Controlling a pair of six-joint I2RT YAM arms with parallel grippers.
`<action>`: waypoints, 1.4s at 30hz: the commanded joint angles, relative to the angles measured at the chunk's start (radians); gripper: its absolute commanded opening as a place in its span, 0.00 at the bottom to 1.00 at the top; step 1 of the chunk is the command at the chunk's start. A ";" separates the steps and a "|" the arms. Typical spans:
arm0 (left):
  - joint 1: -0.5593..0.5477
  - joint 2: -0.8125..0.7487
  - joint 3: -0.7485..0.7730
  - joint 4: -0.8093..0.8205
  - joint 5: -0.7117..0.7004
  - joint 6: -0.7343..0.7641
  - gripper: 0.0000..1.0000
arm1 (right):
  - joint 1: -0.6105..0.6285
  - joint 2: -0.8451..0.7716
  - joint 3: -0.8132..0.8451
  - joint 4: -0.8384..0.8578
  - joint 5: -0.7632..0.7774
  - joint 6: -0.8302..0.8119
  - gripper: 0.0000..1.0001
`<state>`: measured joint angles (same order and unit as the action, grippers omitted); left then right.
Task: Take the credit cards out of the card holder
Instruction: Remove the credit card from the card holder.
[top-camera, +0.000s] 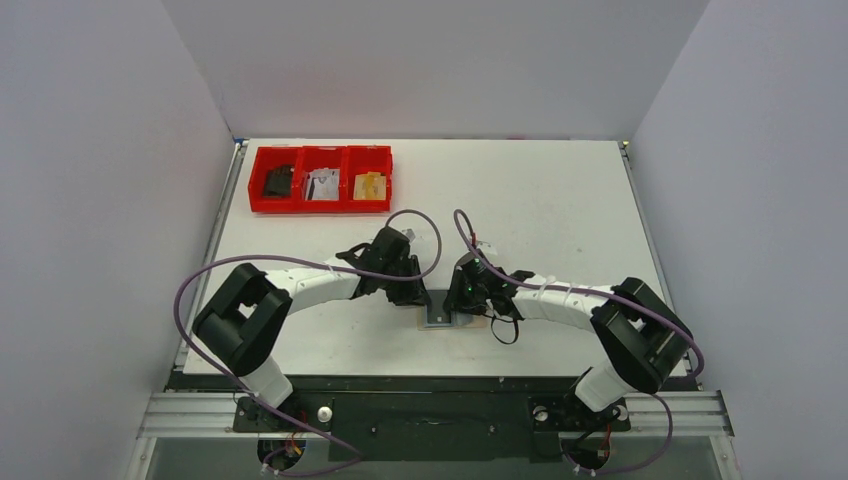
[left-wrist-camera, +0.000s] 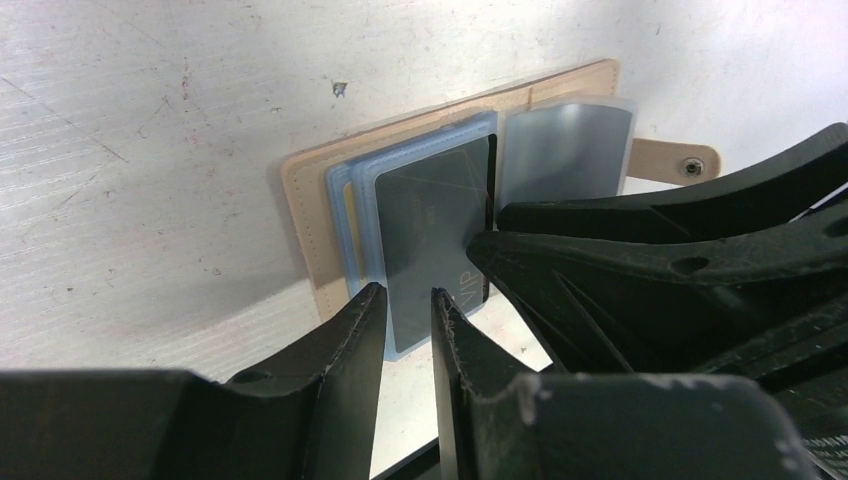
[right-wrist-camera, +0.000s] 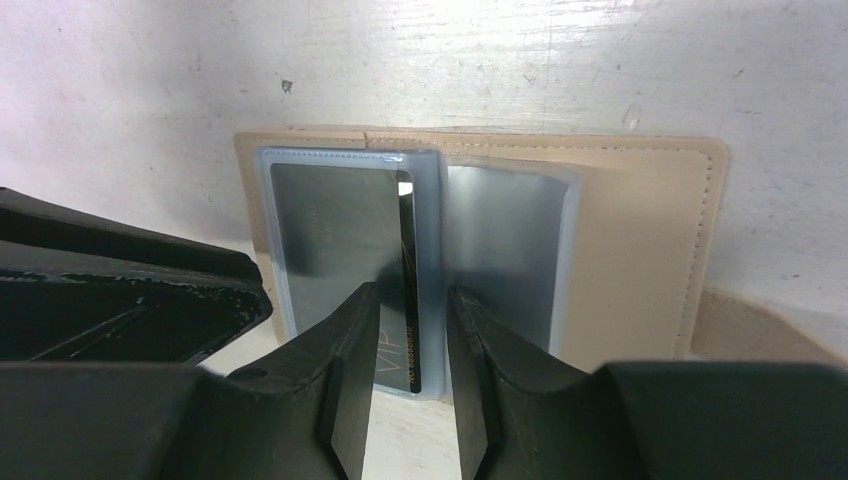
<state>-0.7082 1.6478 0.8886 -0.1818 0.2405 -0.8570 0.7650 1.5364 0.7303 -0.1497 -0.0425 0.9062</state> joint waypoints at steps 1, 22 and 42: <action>-0.010 0.002 0.017 0.018 -0.025 -0.008 0.20 | -0.009 0.012 -0.014 0.077 -0.017 0.020 0.27; 0.008 -0.084 -0.032 -0.097 -0.178 0.058 0.15 | 0.018 0.071 -0.009 0.231 -0.125 0.074 0.23; -0.034 0.010 0.012 -0.095 -0.191 0.067 0.00 | -0.002 0.049 -0.062 0.287 -0.134 0.097 0.25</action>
<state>-0.7193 1.6241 0.8669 -0.2798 0.0742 -0.8036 0.7719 1.6001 0.6865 0.0772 -0.1680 0.9890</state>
